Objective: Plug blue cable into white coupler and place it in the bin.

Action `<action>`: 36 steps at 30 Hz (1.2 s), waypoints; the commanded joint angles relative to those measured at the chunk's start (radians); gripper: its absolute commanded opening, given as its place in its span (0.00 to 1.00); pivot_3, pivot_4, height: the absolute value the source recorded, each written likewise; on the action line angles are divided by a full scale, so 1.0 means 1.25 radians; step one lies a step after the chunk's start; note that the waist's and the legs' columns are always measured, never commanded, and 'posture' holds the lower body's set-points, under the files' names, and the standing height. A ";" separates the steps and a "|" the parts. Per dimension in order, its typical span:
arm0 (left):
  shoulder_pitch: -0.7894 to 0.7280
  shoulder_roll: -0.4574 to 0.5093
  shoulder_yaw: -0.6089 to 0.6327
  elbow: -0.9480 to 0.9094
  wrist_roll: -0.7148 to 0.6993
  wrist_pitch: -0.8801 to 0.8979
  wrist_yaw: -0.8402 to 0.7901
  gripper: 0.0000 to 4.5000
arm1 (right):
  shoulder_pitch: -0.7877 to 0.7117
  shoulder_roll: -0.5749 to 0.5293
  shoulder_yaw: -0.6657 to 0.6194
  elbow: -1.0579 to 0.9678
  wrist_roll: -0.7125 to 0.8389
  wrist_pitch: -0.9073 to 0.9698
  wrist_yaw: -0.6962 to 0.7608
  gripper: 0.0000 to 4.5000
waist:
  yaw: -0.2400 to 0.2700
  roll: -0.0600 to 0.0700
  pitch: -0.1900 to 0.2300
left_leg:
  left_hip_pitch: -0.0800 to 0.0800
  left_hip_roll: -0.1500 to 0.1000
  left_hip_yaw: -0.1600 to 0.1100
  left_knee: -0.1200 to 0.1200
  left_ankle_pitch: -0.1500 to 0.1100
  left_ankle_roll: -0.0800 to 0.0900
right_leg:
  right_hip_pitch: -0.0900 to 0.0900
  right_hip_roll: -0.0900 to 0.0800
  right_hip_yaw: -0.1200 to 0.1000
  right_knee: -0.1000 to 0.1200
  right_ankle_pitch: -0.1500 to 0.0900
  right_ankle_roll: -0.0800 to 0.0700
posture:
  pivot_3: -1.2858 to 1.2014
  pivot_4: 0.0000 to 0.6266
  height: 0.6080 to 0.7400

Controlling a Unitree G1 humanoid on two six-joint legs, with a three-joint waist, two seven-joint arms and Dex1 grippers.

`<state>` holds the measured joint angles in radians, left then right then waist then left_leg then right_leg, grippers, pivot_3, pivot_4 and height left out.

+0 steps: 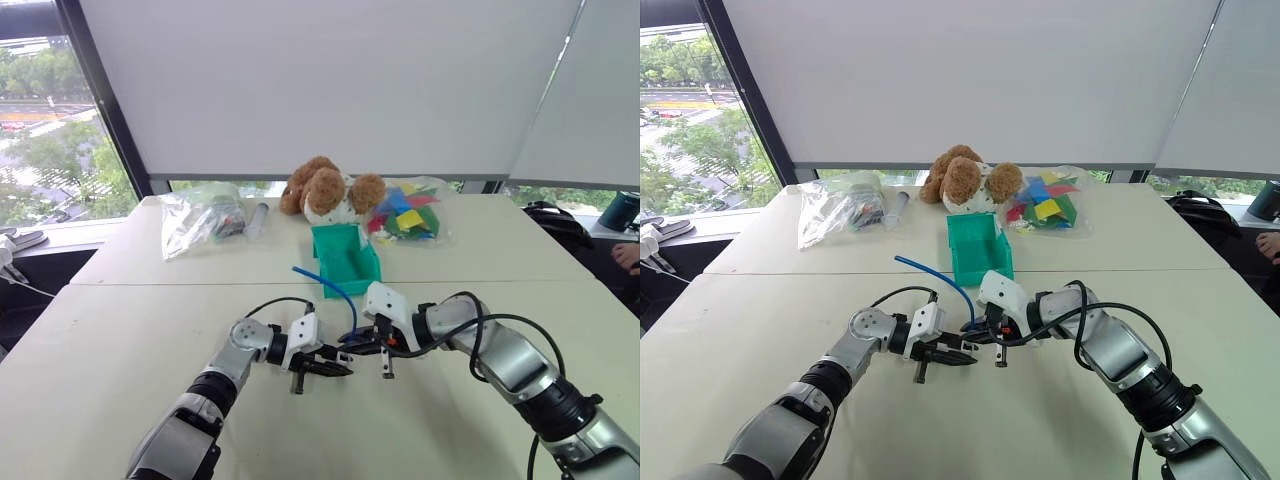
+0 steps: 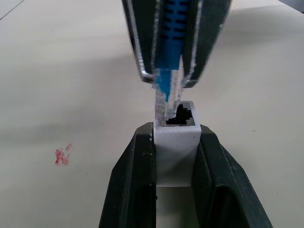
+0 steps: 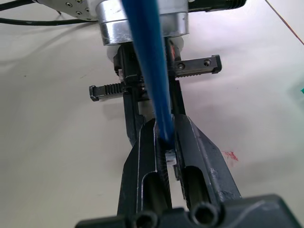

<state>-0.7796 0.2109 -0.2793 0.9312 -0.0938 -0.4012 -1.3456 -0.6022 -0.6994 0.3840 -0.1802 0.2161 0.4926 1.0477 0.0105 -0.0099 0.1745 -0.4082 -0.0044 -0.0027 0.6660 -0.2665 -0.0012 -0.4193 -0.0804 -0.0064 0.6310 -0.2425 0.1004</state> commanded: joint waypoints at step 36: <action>0.029 0.010 0.040 -0.037 0.013 0.036 0.003 0.10 | 0.035 0.138 0.120 0.293 -0.178 -0.142 0.117 0.00 | -0.021 -0.004 -0.018 | 0.015 0.002 -0.001 -0.004 0.000 0.000 | 0.013 0.001 0.000 -0.001 -0.002 -0.003 | 0.52 0.24 1.00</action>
<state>-0.7417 0.2257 -0.2402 0.9274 -0.0746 -0.3575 -1.3427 -0.6403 -0.5446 0.4103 0.1049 0.0654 0.2607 1.1876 -0.0162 -0.0149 0.1517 -0.3893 -0.0018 -0.0044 0.6611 -0.2670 -0.0010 -0.4027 -0.0790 -0.0069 0.6303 -0.2447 0.0968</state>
